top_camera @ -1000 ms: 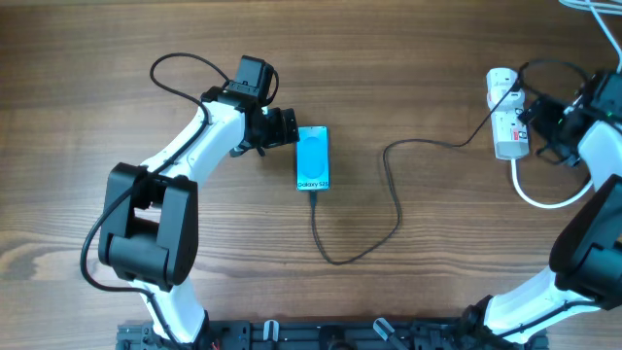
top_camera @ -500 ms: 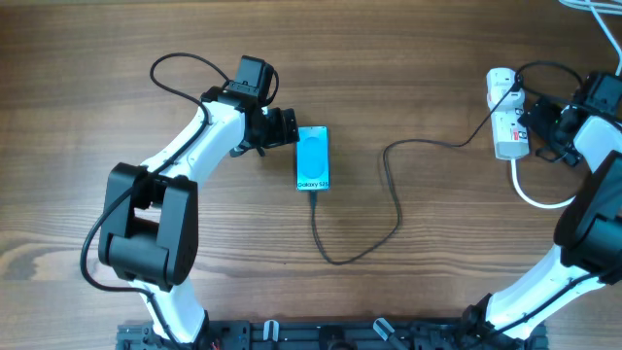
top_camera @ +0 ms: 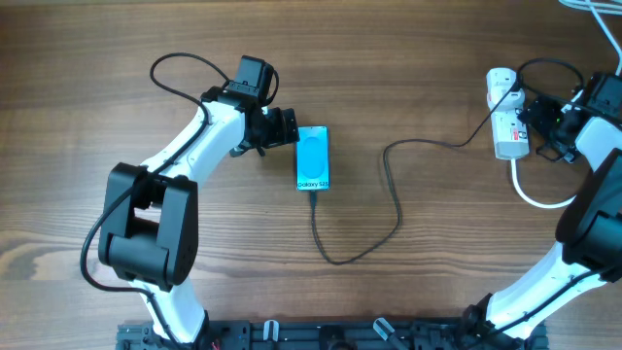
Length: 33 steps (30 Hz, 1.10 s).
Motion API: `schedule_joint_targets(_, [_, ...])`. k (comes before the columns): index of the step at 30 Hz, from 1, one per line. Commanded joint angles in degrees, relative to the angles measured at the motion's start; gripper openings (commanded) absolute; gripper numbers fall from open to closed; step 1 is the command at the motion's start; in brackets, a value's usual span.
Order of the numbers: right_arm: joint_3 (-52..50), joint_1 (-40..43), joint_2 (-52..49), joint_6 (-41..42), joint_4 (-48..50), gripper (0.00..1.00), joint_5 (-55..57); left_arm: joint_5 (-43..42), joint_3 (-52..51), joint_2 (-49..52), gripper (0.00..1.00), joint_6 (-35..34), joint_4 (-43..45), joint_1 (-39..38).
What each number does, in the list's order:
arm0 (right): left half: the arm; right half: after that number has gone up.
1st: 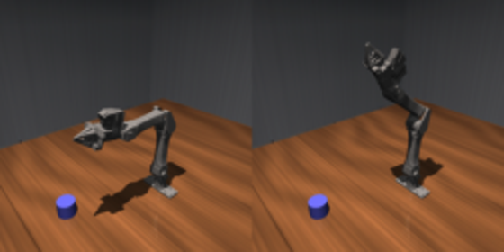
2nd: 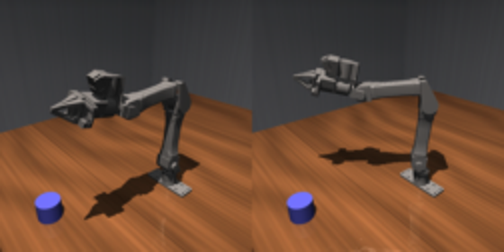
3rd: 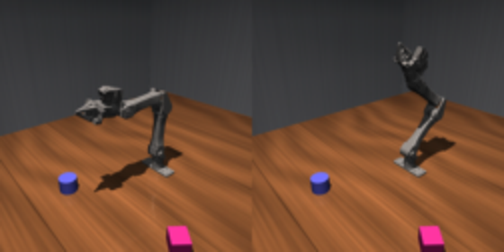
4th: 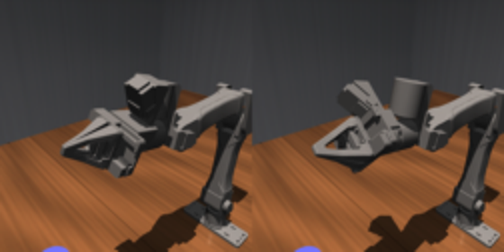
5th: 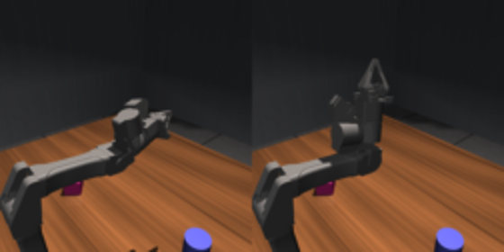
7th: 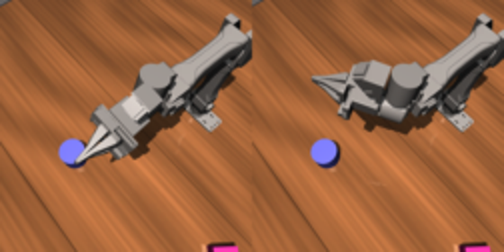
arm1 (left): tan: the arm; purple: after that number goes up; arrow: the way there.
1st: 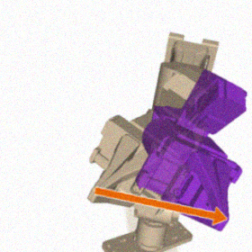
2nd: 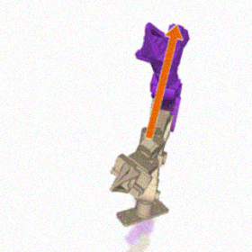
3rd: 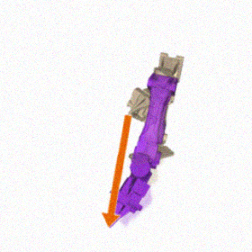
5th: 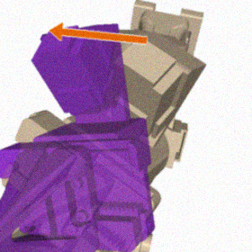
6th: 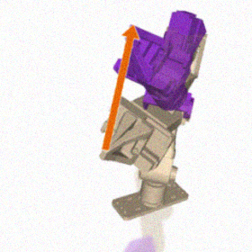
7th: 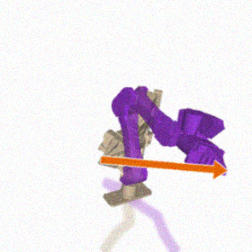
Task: Plug charger to phone and switch on socket
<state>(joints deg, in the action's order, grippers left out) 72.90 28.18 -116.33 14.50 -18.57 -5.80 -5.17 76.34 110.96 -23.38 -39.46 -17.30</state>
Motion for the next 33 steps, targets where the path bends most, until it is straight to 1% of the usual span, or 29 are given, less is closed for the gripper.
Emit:
schedule_joint_targets(1, [-1.3, -1.3, -3.1, 2.2, -0.9, 1.0, -4.9, 0.8, -0.3, -1.2, 1.0, 0.7, 0.1, 0.0])
schedule_joint_targets(16, [-1.3, -1.3, -3.1, 2.7, 1.6, 1.0, -4.9, 0.8, -0.3, -1.2, 1.0, 0.7, 0.1, 0.0])
schedule_joint_targets(18, [-1.3, -1.3, -3.1, 3.7, 0.6, 1.0, -4.9, 0.8, -0.3, -1.2, 1.0, 0.7, 0.0, 0.0])
schedule_joint_targets(33, [-1.4, -1.3, -3.1, 3.7, -3.6, 1.0, -4.9, 0.8, -0.3, -1.2, 1.0, 0.7, 0.0, 0.0])
